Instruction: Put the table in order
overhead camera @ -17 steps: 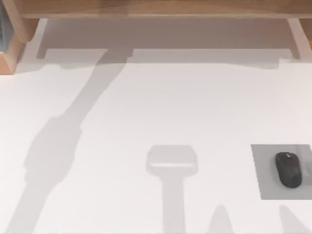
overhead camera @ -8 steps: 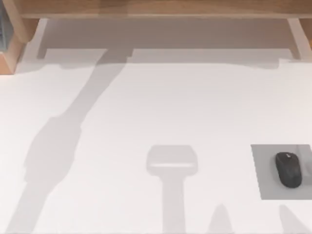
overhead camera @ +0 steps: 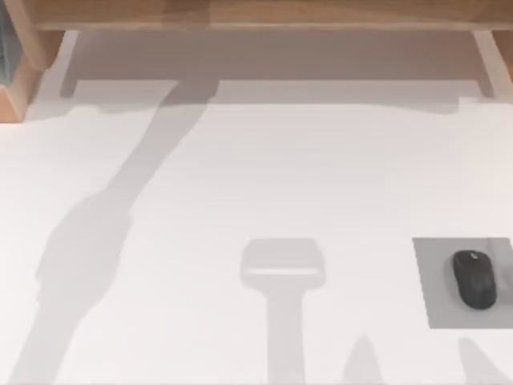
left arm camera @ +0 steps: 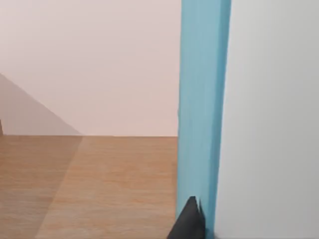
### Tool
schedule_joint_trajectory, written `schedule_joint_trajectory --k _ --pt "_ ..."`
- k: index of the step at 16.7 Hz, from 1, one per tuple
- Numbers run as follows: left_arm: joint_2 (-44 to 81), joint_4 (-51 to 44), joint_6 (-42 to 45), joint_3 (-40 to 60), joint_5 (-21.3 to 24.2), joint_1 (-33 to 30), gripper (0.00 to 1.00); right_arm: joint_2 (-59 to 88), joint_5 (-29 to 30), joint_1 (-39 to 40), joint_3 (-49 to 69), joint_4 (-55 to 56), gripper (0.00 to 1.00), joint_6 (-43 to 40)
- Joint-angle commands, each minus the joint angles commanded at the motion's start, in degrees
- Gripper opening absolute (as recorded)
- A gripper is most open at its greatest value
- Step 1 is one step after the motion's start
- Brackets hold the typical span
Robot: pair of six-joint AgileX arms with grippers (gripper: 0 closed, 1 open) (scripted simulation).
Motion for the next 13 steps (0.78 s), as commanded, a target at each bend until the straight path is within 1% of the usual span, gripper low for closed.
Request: schedule_joint_trajectory --k 4,7,11,13 --pt "-5.43 -0.18 0.07 -5.06 -1.34 -1.31 0.0 0.0 0.0 0.0 0.0 0.0 1.0 0.0" --pt "-6.13 -0.22 0.08 -5.74 -1.69 -1.66 0.0 0.0 0.0 0.0 0.0 0.0 1.0 0.0" --pt "-7.3 0.84 0.84 -5.54 -1.16 -0.64 0.0 0.0 0.0 0.0 0.0 0.0 1.0 0.0" --pt "-10.58 3.36 2.84 -6.16 -0.14 1.57 0.0 0.0 0.0 0.0 0.0 0.0 1.0 0.0"
